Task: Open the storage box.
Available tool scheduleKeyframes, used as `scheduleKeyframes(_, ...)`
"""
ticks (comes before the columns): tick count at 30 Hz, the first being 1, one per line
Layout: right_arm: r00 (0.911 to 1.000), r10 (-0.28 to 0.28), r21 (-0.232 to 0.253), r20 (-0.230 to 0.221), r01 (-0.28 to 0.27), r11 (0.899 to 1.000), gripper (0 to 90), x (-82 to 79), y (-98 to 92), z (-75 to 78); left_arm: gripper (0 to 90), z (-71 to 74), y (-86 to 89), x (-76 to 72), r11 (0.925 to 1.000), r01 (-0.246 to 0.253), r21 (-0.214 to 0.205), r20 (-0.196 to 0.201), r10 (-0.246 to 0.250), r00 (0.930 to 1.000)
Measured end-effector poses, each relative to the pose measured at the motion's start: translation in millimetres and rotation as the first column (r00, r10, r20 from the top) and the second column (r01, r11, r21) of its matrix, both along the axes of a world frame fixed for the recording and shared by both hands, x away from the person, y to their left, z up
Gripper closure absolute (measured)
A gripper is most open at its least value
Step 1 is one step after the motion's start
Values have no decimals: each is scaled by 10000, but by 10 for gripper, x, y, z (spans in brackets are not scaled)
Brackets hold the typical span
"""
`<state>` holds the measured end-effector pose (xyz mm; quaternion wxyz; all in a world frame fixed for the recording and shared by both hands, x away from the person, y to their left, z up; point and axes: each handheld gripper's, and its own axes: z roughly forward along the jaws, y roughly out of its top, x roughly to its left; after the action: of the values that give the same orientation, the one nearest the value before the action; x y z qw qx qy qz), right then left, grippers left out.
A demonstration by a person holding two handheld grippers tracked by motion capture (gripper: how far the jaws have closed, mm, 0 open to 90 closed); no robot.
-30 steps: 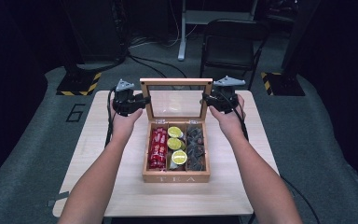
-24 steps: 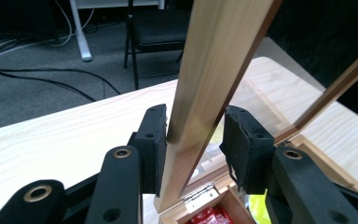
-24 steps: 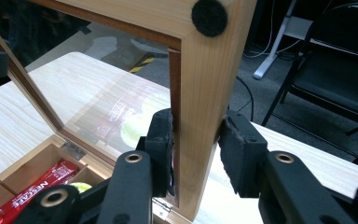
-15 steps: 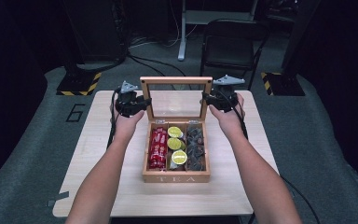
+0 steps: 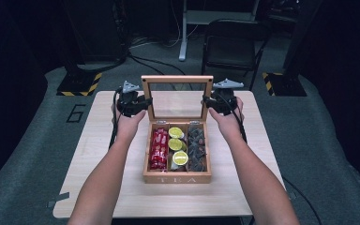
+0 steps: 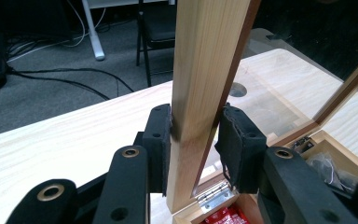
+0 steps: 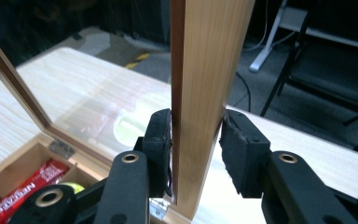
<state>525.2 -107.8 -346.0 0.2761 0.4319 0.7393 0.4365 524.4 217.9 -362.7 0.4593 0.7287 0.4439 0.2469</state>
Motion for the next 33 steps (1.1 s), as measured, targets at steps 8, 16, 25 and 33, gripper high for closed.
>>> scheduleKeyframes(8, 9998, -50, -76, -202, 48, 10000, 627, 31, 14, -131, 650, 5, 2, 15, 10000, 0, 0, -36, 0, 10000)
scheduleKeyframes(16, 9992, -120, -292, -376, 109, 9995, 616, 57, 41, -304, 649, 4, 6, 16, 10000, 16, -23, -58, -16, 10000)
scheduleKeyframes(25, 9976, -167, -406, -668, 140, 9991, 622, 94, 53, -407, 648, -5, 9, 30, 9999, -39, -160, -72, 38, 10000)
scheduleKeyframes(33, 9956, -72, -454, -933, 30, 9990, 628, 118, 48, -511, 646, -5, 16, 15, 9997, -33, -229, -153, 30, 9999)
